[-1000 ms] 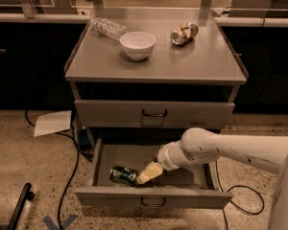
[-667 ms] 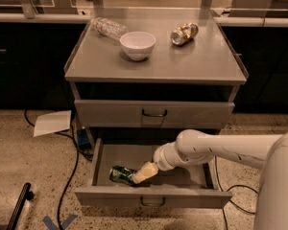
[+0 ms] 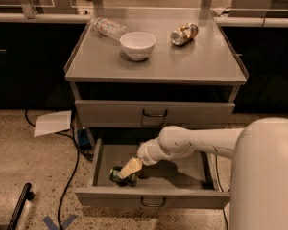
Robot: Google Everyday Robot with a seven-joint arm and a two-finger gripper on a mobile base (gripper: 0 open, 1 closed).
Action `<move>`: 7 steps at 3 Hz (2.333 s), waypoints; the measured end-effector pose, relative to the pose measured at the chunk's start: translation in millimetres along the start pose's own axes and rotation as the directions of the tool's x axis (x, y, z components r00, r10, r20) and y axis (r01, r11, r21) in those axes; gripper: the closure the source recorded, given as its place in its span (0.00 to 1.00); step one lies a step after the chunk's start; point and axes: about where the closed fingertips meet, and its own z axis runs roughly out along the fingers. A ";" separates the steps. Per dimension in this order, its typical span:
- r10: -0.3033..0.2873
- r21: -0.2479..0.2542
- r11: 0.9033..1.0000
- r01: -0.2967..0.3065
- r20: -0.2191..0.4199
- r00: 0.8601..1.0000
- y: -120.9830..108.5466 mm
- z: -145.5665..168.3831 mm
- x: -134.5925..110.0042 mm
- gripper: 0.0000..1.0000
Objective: Pick green can from middle drawer and place on counter
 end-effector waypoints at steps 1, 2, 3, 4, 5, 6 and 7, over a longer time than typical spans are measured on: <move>0.006 0.008 1.000 -0.006 -0.008 1.000 1.2 -1.6 4.5 0.00; 0.038 0.038 0.999 -0.038 -0.009 0.999 -2.2 11.1 16.5 0.00; 0.024 0.050 0.998 -0.024 0.000 1.000 -7.3 29.7 9.5 0.00; 0.007 0.051 0.999 -0.007 0.004 1.000 -10.8 46.8 -0.4 0.00; -0.012 0.056 0.998 0.011 0.007 1.000 -10.5 60.8 -8.9 0.00; -0.017 0.091 0.996 0.016 0.011 1.000 -8.4 68.1 -9.7 0.00; -0.018 0.146 0.989 0.016 0.016 1.000 -6.1 72.3 -6.0 0.00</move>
Offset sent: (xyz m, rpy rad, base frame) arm 0.0029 -0.0092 -0.0388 -0.0301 -0.0069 -0.1227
